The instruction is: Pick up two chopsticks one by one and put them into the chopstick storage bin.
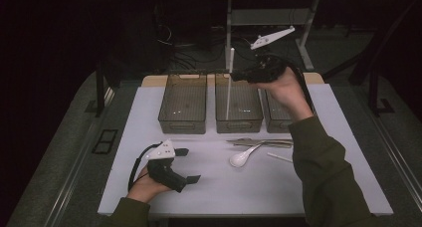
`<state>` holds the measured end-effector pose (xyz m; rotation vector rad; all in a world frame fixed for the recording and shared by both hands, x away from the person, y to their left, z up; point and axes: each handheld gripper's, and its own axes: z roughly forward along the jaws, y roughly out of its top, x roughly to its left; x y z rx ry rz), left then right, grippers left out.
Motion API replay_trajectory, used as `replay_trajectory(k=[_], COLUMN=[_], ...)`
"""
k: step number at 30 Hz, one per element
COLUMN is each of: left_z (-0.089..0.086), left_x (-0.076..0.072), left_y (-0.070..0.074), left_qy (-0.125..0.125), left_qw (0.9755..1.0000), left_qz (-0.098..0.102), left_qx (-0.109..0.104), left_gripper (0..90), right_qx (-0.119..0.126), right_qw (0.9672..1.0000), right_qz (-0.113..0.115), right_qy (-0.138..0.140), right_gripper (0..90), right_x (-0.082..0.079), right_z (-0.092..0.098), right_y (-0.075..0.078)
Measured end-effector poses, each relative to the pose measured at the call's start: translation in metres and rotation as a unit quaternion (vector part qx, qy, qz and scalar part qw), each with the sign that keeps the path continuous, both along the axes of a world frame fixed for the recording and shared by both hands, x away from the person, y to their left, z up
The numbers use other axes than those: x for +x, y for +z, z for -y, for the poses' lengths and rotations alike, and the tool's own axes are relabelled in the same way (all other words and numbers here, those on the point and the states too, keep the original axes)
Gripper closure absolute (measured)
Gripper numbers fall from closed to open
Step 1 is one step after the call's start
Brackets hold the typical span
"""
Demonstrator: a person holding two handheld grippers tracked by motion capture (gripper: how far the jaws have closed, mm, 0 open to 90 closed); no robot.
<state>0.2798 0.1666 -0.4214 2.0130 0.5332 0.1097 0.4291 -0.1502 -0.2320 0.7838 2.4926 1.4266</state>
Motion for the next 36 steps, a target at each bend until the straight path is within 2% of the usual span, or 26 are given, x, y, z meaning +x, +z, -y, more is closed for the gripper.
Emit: replay_trajectory(k=[7, 13, 16, 24, 36], left_z=[0.000, 0.000, 0.000, -0.001, -0.001], left_x=[0.000, -0.001, -0.002, -0.001, -0.001], left_y=[0.000, 0.000, 0.000, 0.001, 0.000], left_qy=[0.000, 0.000, -0.001, -0.003, -0.005], left_qw=[1.0000, 1.0000, 1.0000, 1.0000, 1.0000], left_qz=[0.000, 0.000, 0.000, 0.002, 0.000], left_qx=[-0.002, -0.004, -0.004, -0.004, -0.003], left_gripper=[0.0, 0.0, 0.0, 0.0, 0.0], right_qx=[0.018, 0.019, 0.021, -0.008, -0.048], right_qw=[0.9998, 0.9998, 0.9997, 0.9988, 0.9953], right_qz=[-0.002, -0.003, -0.011, -0.048, -0.083], right_qy=[0.008, 0.007, 0.009, -0.001, -0.011], right_gripper=[83.6, 83.6, 83.6, 83.5, 83.4], right_x=[0.011, 0.023, 0.031, 0.046, 0.061], right_z=[-0.028, -0.055, -0.067, -0.088, -0.099], right_y=[0.005, -0.001, -0.007, -0.025, -0.050])
